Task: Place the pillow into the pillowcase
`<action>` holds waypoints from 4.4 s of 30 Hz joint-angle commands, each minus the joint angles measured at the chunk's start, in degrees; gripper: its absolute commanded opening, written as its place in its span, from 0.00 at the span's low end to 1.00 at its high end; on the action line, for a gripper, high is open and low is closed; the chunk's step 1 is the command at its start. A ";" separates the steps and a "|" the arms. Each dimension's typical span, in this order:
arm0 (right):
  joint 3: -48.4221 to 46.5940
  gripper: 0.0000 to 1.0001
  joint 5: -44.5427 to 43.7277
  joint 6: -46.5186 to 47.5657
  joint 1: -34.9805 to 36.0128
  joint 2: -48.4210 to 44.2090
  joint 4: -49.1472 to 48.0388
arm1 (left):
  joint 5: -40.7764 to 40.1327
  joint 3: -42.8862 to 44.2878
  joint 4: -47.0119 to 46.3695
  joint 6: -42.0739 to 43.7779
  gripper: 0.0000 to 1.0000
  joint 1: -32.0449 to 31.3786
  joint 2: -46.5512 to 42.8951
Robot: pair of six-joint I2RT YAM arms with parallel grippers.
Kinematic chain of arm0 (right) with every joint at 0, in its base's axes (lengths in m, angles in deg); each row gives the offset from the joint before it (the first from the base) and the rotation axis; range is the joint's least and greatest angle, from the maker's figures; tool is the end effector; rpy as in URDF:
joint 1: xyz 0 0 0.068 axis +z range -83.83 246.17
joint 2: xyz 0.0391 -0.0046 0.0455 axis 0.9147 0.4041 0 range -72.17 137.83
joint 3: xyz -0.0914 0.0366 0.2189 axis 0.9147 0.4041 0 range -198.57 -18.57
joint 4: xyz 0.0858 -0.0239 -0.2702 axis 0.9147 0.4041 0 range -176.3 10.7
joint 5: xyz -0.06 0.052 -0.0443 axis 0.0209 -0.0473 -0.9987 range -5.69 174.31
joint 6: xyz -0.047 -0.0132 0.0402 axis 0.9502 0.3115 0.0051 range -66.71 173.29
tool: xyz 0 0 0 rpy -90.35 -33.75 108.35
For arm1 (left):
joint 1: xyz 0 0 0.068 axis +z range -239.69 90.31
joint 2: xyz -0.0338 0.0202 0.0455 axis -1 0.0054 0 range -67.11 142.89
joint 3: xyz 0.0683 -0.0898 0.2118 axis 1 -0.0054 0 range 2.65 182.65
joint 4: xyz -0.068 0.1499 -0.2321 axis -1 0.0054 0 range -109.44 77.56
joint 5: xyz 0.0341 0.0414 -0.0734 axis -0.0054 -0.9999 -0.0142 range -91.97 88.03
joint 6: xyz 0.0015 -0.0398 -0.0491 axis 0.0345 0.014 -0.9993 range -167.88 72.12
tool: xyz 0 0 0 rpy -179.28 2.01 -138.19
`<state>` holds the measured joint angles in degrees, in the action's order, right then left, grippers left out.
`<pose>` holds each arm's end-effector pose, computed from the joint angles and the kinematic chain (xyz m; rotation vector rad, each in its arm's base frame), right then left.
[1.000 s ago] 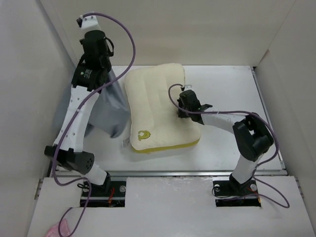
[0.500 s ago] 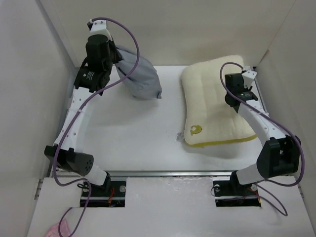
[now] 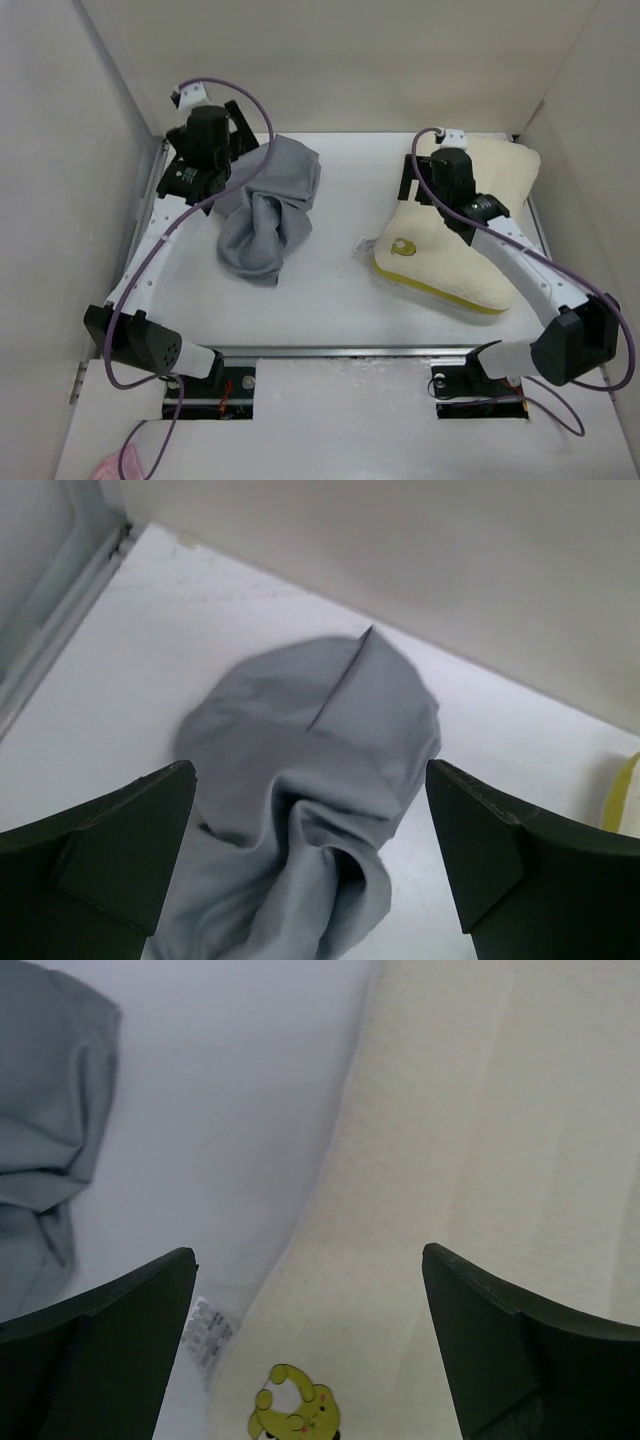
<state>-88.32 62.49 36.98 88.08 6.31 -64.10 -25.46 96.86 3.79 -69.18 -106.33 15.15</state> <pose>0.3330 0.1146 0.2961 0.1240 2.0644 0.0071 0.3472 -0.0835 0.4327 -0.3647 1.7141 -0.1211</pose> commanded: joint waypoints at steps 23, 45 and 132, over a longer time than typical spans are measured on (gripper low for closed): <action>4.19 1.00 14.00 3.04 7.00 1.85 -7.78 | -2.62 -41.05 4.20 -29.24 0.74 -21.51 6.39; 11.47 1.00 22.61 9.20 16.50 6.51 -26.23 | -7.80 -20.04 5.62 -14.48 0.00 -25.10 -15.63; 5.95 0.12 26.38 14.40 9.20 12.33 -50.58 | 13.01 -35.54 -16.46 -9.26 0.00 13.05 -35.13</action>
<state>-95.06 85.92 59.71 97.70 20.03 -117.23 -16.80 74.13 -17.94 -66.49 -92.83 -17.96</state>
